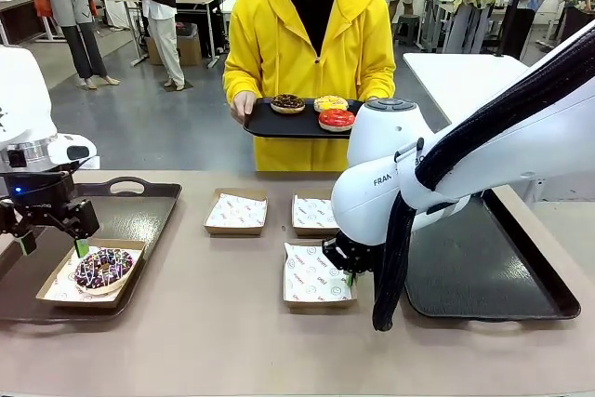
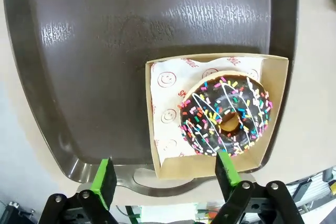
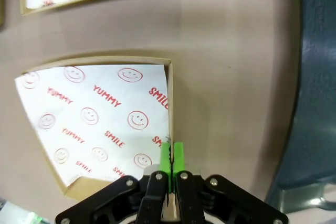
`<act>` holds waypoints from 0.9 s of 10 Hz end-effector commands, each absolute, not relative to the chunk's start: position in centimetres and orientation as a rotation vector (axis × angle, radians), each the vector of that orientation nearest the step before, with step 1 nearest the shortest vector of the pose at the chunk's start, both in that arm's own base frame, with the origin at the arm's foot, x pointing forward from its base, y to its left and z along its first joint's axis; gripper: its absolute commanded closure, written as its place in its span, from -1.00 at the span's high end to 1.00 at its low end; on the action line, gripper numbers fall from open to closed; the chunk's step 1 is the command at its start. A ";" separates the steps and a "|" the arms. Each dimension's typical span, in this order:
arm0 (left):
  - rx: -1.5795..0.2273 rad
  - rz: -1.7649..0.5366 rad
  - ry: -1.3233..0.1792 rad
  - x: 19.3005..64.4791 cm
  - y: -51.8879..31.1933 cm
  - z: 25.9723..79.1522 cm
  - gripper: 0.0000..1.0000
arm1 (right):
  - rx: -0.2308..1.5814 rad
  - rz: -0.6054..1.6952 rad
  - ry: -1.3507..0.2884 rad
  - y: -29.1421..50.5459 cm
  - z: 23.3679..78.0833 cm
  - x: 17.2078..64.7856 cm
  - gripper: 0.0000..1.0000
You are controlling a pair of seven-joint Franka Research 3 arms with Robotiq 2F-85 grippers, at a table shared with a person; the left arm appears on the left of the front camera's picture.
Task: Individually package the donuts and arrange them on the tray.
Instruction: Place the picked Paper togo box on the Handle tray while simultaneously picking up another Paper togo box from the table with the other hand.
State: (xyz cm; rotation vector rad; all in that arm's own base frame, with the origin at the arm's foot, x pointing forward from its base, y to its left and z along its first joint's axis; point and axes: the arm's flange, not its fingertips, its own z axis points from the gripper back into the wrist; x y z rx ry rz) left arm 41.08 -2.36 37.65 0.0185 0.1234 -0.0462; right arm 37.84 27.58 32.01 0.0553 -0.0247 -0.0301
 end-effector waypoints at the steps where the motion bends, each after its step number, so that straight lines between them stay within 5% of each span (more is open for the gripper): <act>1: -0.184 -0.084 0.116 39.1 -0.9 40.0 0.96 | 0.042 -0.020 -0.047 27.0 35.8 36.2 -1.00; 6: -0.940 -0.071 0.098 37.3 9.1 46.2 0.96 | 0.038 -0.048 -0.111 24.5 48.1 37.8 -1.00; 9: -1.208 -0.040 0.045 37.4 14.5 45.4 0.96 | 0.014 -0.066 -0.098 25.0 52.4 42.4 -1.00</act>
